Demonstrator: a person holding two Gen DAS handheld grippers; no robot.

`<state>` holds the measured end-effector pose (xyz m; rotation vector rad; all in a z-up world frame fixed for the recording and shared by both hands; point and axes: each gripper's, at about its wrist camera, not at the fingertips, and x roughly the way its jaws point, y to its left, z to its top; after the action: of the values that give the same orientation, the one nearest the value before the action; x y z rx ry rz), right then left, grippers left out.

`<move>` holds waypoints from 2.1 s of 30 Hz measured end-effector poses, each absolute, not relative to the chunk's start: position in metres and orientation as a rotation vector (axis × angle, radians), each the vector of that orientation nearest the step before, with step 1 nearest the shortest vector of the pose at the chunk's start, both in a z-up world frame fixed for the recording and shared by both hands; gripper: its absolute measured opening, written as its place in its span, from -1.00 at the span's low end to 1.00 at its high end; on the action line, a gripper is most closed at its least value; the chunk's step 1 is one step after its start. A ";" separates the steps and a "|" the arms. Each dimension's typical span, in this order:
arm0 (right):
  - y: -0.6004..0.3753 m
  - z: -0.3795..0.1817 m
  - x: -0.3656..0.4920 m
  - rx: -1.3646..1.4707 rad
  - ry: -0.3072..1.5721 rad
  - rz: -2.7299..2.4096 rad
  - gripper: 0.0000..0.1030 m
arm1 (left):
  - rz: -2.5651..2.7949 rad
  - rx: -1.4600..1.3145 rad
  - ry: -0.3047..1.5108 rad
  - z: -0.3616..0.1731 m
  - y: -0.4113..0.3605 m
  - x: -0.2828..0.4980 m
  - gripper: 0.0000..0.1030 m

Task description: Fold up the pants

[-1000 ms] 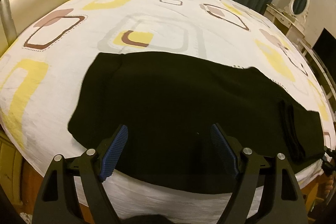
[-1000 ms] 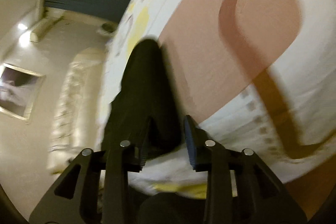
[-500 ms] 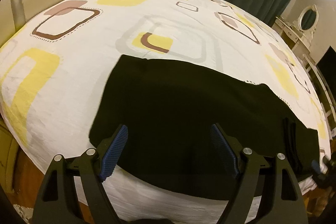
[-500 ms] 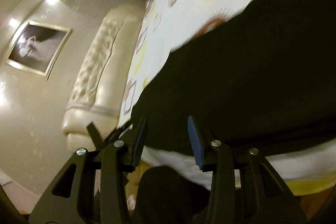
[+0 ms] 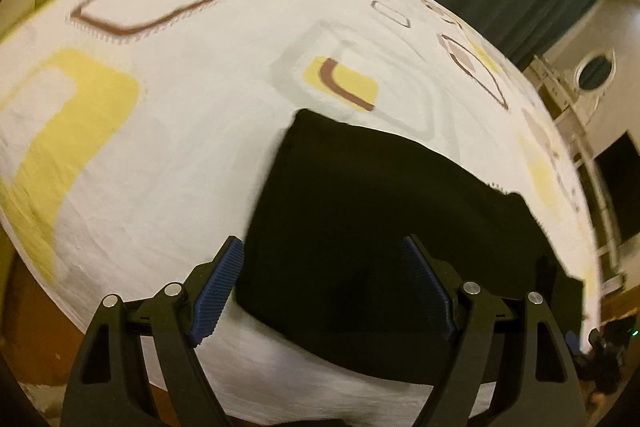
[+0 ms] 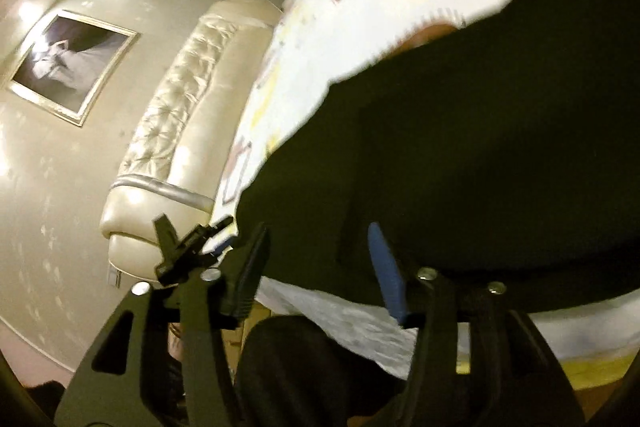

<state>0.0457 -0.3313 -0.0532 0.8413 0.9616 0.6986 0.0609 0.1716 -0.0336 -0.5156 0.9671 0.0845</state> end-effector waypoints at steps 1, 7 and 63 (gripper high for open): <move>-0.337 -0.049 0.046 0.855 0.937 0.701 0.14 | 0.052 -0.555 0.976 -0.037 0.180 0.062 0.55; -0.342 -0.048 0.049 0.888 0.939 0.700 0.17 | -0.125 -0.755 1.026 -0.063 0.220 0.073 0.55; -0.452 -0.009 0.030 0.965 0.690 0.296 0.83 | -0.429 0.014 0.959 0.088 -0.192 0.111 -0.70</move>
<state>0.0298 -0.4518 -0.0086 0.9648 0.6898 0.2963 0.1112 -0.1916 0.0877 0.0143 0.9587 -0.4286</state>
